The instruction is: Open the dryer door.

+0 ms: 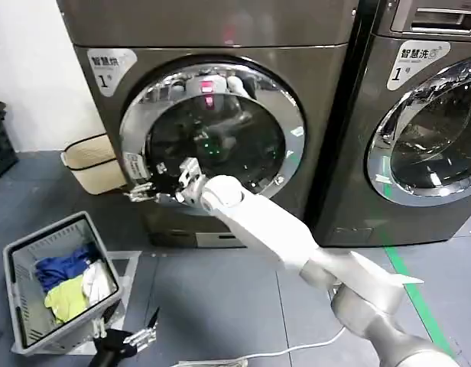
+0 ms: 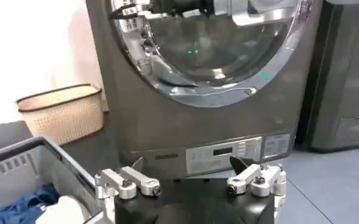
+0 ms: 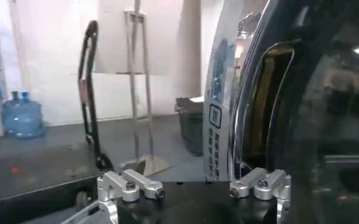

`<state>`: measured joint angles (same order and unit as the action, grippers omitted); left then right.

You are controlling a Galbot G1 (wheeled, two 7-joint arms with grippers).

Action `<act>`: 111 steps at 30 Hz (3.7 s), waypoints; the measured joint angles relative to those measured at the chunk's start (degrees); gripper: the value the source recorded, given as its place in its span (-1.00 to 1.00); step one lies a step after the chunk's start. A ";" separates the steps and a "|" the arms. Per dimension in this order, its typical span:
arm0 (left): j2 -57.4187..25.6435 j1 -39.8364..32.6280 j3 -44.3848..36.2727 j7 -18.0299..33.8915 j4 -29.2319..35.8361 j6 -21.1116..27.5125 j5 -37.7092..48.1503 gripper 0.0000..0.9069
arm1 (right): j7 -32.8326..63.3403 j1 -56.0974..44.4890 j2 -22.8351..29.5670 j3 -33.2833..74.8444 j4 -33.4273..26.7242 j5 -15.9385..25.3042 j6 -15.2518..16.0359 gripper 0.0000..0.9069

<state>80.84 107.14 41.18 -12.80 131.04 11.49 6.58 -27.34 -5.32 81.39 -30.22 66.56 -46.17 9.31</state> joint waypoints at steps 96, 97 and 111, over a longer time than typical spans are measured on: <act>-21.61 -61.29 -24.53 -12.35 -29.81 3.00 26.46 1.00 | 2.28 -94.87 -29.33 88.98 56.60 8.92 -4.87 1.00; -21.58 -61.82 -25.33 -12.72 -29.82 2.91 26.47 1.00 | 3.36 -95.77 -28.10 90.65 56.46 9.46 -4.78 1.00; -22.11 -67.23 -36.86 -19.06 -28.36 0.17 25.57 1.00 | 13.74 -99.62 -13.80 112.60 51.11 16.75 -1.48 1.00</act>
<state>58.73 39.91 4.32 -31.86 102.69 11.66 32.15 -13.60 -104.94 67.59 82.38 117.66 -29.42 7.83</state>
